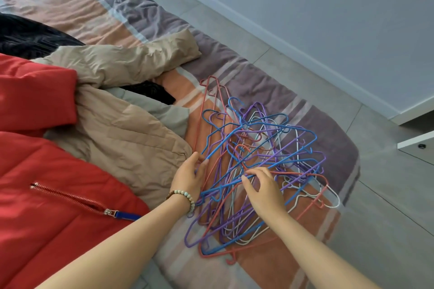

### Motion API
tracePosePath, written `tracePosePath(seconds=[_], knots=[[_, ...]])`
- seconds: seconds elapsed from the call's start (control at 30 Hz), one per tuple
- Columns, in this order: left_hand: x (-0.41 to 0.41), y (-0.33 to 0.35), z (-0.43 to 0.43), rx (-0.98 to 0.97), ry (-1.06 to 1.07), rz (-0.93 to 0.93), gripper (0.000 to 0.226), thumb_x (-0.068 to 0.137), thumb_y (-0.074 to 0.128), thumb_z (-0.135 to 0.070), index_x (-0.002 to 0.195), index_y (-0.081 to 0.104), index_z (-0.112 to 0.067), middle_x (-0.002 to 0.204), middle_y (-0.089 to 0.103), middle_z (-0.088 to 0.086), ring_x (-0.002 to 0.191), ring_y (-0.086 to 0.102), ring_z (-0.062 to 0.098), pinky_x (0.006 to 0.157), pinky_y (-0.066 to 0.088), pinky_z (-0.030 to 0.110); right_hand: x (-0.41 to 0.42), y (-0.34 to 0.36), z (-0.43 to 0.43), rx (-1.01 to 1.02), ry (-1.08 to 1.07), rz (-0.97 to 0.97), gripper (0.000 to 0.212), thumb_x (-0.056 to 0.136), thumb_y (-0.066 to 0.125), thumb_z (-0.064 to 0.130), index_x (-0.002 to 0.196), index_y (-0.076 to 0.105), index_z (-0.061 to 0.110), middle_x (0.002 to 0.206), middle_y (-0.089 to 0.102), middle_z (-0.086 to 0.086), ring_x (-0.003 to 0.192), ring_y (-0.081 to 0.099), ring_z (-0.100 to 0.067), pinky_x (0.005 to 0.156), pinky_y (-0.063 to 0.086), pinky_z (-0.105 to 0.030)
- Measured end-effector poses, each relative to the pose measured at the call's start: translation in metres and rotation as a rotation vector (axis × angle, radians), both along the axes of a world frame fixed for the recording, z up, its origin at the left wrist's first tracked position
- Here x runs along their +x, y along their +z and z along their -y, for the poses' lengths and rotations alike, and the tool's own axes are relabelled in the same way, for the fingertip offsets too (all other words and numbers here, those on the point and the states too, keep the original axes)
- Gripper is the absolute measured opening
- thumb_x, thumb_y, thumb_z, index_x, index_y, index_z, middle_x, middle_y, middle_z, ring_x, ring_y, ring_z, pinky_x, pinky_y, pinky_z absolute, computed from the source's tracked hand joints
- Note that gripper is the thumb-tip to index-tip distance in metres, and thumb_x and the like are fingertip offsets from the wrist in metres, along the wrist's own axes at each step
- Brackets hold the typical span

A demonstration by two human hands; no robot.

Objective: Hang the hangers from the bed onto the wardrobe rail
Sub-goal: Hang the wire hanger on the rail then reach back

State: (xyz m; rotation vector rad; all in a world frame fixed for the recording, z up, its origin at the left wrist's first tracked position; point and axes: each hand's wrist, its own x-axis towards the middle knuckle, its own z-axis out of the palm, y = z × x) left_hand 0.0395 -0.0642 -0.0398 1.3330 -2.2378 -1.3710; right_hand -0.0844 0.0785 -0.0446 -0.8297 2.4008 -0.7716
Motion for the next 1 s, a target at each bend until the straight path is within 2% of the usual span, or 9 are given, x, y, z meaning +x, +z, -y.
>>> tracePosePath(seconds=[0.1,0.2,0.33,0.47,0.6,0.67,0.77,0.87,1.0], knots=[[-0.015,0.038,-0.008,0.191,0.001,-0.119,0.019,0.097,0.043,-0.029,0.081,0.046,-0.019,0.076,0.068,0.006,0.054,0.064,0.021,0.048,0.048,0.023,-0.009,0.021,-0.007,-0.066,-0.057,-0.016,0.022,0.091,0.056,0.033,0.103,0.062,0.016,0.110,0.053,0.007,0.092,0.055,-0.010,0.077,0.041,-0.025],[-0.035,0.080,-0.017,0.252,-0.061,-0.180,0.024,0.098,0.041,-0.027,0.085,0.045,-0.008,0.072,0.067,0.015,0.045,0.061,0.011,0.045,0.048,0.019,-0.025,0.055,-0.019,-0.133,-0.080,-0.021,0.015,0.089,0.061,0.030,0.096,0.062,0.016,0.103,0.054,0.006,0.092,0.056,-0.009,0.080,0.044,-0.023],[-0.068,0.149,-0.034,0.277,-0.163,-0.280,0.025,0.097,0.043,-0.029,0.080,0.045,-0.010,0.061,0.061,0.003,0.046,0.063,0.010,0.047,0.053,0.025,-0.055,0.123,-0.048,-0.158,-0.085,-0.052,0.011,0.089,0.061,0.031,0.090,0.061,0.020,0.098,0.054,0.009,0.083,0.055,0.001,0.071,0.039,-0.004],[-0.103,0.230,-0.060,0.203,-0.287,-0.318,0.031,0.096,0.043,-0.034,0.084,0.048,-0.006,0.058,0.065,0.005,0.051,0.065,0.018,0.056,0.056,0.033,-0.090,0.210,-0.083,-0.153,-0.129,-0.109,0.016,0.088,0.060,0.036,0.084,0.063,0.021,0.092,0.058,0.006,0.086,0.056,-0.009,0.078,0.043,-0.023],[-0.140,0.320,-0.097,0.124,-0.417,-0.426,0.027,0.094,0.046,-0.035,0.076,0.051,-0.015,0.052,0.063,0.004,0.054,0.067,0.027,0.055,0.057,0.034,-0.116,0.315,-0.134,-0.115,-0.133,-0.207,0.023,0.089,0.056,0.043,0.083,0.066,0.022,0.081,0.057,0.010,0.071,0.049,-0.003,0.064,0.036,-0.013],[-0.156,0.368,-0.120,0.136,-0.487,-0.469,0.029,0.094,0.047,-0.035,0.072,0.049,-0.017,0.048,0.061,0.002,0.055,0.067,0.031,0.052,0.055,0.031,-0.122,0.370,-0.163,-0.120,-0.154,-0.238,0.027,0.090,0.053,0.045,0.082,0.067,0.024,0.076,0.060,0.015,0.073,0.051,-0.001,0.065,0.035,-0.012],[-0.176,0.444,-0.164,0.174,-0.613,-0.531,0.030,0.094,0.045,-0.035,0.070,0.048,-0.018,0.048,0.059,0.002,0.058,0.068,0.029,0.049,0.055,0.028,-0.124,0.452,-0.204,-0.254,-0.252,-0.184,0.033,0.092,0.047,0.047,0.090,0.068,0.021,0.085,0.068,0.010,0.087,0.060,-0.009,0.074,0.044,-0.018],[-0.189,0.516,-0.213,0.149,-0.755,-0.581,0.029,0.094,0.043,-0.036,0.071,0.048,-0.019,0.050,0.059,0.001,0.060,0.069,0.023,0.052,0.056,0.025,-0.116,0.532,-0.243,-0.427,-0.337,-0.180,0.034,0.093,0.043,0.046,0.107,0.064,0.023,0.094,0.068,0.009,0.090,0.058,-0.007,0.080,0.045,-0.018],[-0.196,0.599,-0.284,0.095,-0.967,-0.653,0.027,0.093,0.043,-0.037,0.073,0.048,-0.019,0.050,0.059,0.000,0.065,0.071,0.027,0.059,0.059,0.031,-0.093,0.624,-0.304,-0.612,-0.478,-0.287,0.034,0.093,0.043,0.045,0.106,0.065,0.023,0.091,0.069,0.013,0.090,0.061,-0.008,0.079,0.048,-0.020]])
